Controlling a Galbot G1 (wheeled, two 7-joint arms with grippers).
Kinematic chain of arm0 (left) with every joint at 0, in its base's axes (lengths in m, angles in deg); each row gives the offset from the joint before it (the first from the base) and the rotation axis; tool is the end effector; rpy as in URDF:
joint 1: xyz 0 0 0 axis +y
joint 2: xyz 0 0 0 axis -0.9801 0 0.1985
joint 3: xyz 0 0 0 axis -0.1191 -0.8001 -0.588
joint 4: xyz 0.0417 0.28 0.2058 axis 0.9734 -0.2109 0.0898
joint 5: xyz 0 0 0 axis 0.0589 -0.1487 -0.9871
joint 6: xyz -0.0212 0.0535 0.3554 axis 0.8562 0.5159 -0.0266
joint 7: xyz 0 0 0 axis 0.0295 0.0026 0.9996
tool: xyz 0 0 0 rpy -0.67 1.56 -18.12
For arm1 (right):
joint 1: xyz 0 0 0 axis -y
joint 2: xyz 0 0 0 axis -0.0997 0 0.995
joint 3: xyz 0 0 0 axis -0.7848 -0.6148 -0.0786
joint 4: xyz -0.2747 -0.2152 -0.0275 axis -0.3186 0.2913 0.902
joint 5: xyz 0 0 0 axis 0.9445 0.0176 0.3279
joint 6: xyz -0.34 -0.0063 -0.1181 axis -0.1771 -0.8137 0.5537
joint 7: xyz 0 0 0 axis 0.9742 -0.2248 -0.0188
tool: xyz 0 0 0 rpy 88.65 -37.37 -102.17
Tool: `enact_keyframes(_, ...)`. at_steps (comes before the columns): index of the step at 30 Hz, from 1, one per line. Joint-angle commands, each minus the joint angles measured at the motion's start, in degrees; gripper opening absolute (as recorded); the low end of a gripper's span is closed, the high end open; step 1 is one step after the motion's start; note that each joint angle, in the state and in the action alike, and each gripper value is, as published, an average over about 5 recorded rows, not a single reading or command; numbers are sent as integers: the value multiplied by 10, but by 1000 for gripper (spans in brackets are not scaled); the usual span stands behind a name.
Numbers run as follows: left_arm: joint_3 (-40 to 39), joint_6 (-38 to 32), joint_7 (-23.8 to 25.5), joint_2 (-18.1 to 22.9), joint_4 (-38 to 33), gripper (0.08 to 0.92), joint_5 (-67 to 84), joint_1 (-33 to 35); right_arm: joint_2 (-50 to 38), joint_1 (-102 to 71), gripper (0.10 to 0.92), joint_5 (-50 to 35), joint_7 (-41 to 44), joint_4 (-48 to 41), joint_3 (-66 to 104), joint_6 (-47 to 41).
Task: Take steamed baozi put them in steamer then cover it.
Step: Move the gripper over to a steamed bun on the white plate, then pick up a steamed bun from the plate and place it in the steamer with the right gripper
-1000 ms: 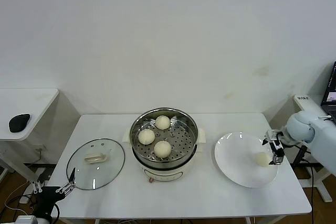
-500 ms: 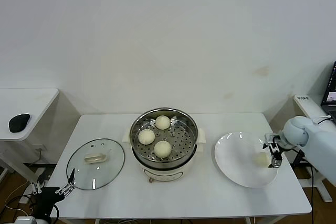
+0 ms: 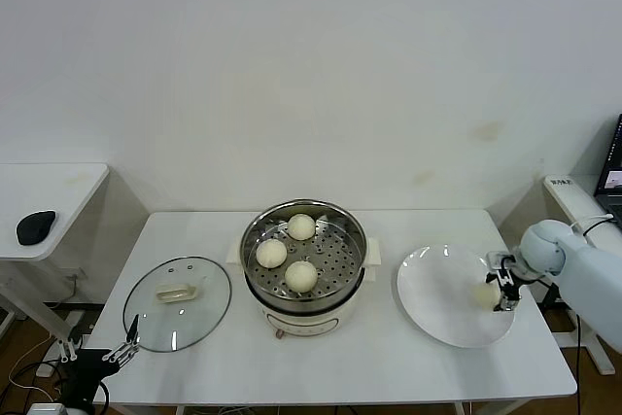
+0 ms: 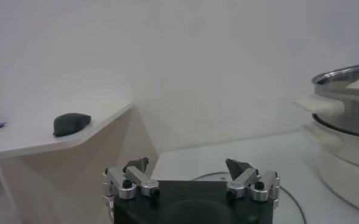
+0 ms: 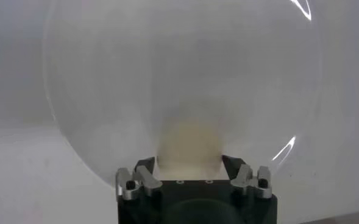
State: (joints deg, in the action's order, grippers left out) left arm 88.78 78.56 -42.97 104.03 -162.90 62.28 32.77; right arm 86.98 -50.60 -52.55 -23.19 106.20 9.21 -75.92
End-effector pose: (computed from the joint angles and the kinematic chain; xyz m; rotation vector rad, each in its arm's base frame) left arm 0.1254 0.1712 -0.3062 0.1667 -2.9350 -0.2940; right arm 0.4842 -0.2380 -0.2417 1.0587 -1.3294 1.3427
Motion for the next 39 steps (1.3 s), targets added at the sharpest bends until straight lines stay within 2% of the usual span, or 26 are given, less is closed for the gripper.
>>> enact_keyframes(1, 2, -1, 0, 0, -1, 823, 0, 2, 2, 1, 613, 0, 5, 1, 8, 1)
enact_keyframes(7, 0, 0, 0, 1, -2, 823, 0, 1, -22, 27, 540, -15, 10, 30, -4, 0)
enact_keyframes(11, -2, 0, 0, 0, -2, 823, 1, 0, -46, 66, 527, -39, 14, 68, -29, -6)
enact_keyframes(19, -9, 3, -1, 2, -10, 823, 1, -9, -46, 250, 526, -160, 19, 124, -150, -63)
enact_keyframes(28, -14, 0, -1, 5, -13, 823, -15, -17, 59, 495, 534, -321, -20, 163, -341, -137)
enact_keyframes(39, -16, -1, -1, 1, -10, 823, -17, -18, 198, 528, 541, -471, -116, 167, -412, -254)
